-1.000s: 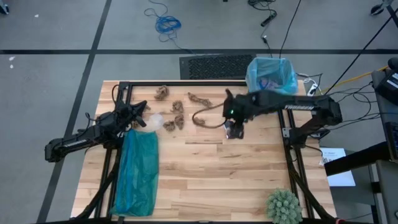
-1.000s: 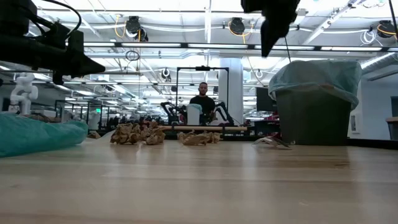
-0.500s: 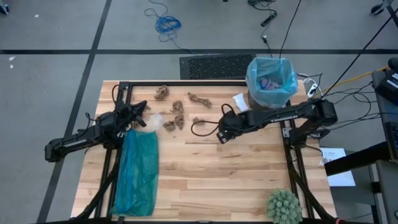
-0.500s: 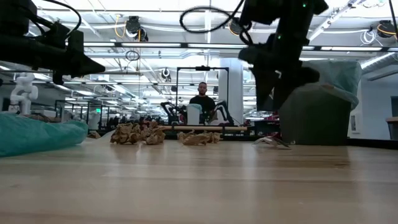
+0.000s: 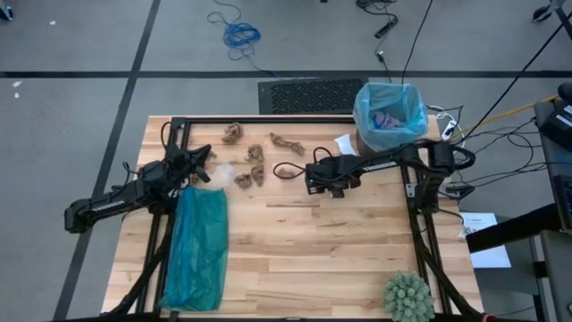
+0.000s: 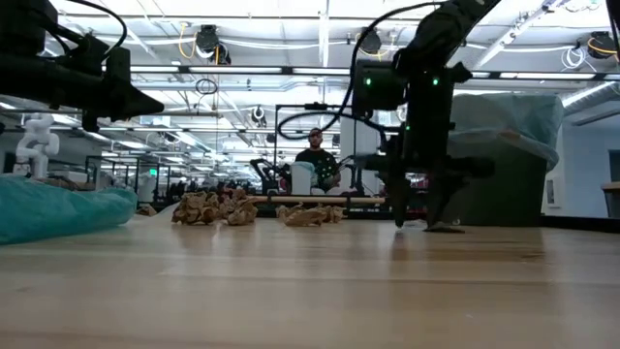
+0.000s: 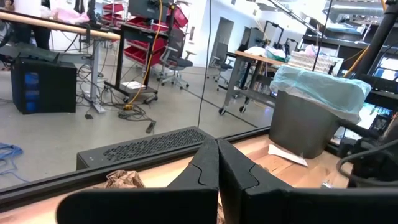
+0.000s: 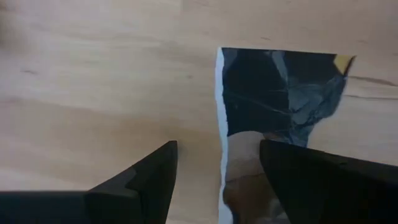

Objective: Place trash/remove bag and relplace
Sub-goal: Put the black paper into the trash bin

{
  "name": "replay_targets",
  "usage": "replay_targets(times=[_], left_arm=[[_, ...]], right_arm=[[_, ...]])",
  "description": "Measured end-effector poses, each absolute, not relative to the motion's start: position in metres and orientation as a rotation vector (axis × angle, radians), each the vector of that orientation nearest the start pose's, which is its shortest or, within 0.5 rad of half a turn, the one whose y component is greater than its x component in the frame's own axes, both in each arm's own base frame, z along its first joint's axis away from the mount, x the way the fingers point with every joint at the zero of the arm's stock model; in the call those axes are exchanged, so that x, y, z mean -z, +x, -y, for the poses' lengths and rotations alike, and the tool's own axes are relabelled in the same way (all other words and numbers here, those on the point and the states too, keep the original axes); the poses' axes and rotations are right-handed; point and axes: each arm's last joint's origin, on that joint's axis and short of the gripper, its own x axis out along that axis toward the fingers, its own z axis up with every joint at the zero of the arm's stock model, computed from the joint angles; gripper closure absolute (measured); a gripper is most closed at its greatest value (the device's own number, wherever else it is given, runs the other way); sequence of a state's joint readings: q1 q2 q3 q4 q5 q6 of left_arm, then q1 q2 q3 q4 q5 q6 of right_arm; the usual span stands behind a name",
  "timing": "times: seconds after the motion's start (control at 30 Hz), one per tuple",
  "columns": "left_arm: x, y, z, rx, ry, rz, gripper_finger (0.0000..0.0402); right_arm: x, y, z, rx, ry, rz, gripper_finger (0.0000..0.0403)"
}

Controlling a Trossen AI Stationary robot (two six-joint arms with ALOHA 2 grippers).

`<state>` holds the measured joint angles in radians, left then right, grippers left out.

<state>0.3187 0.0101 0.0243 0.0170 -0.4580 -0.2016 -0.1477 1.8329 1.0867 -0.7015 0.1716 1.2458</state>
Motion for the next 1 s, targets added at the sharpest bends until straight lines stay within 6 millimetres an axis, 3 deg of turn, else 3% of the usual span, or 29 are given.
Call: replay_targets(times=[0.13,0.27,0.33,0.43,0.6,0.73,0.87,1.0], left_arm=[[-0.173,0.085,-0.042,-0.771,-0.194,0.11,0.0401],[-0.173,0.085,-0.042,-0.771,-0.194,0.11,0.0401],[-0.173,0.085,-0.042,-0.771,-0.194,0.11,0.0401],[-0.173,0.085,-0.042,-0.77,-0.194,0.11,0.0401],[-0.173,0.085,-0.042,-0.77,-0.194,0.11,0.0401],[-0.173,0.085,-0.042,-0.771,-0.194,0.11,0.0401],[-0.173,0.085,-0.042,-0.771,-0.194,0.11,0.0401],[-0.173,0.085,-0.042,-0.77,-0.194,0.11,0.0401]], right_arm=[[-0.134,0.32,0.056,1.073,0.97,-1.111,0.0217],[-0.137,0.325,0.057,1.009,0.974,-1.08,0.0357],[-0.142,0.328,0.056,0.939,0.974,-1.075,0.0387],[-0.16,0.332,0.055,0.862,0.963,-1.068,0.04],[-0.221,0.34,0.057,0.703,0.863,-0.942,0.0402],[-0.264,0.332,0.056,0.576,0.694,-0.936,0.0403],[-0.271,0.325,0.054,0.501,0.625,-0.981,0.0395],[-0.264,0.325,0.047,0.46,0.622,-1.06,0.034]])
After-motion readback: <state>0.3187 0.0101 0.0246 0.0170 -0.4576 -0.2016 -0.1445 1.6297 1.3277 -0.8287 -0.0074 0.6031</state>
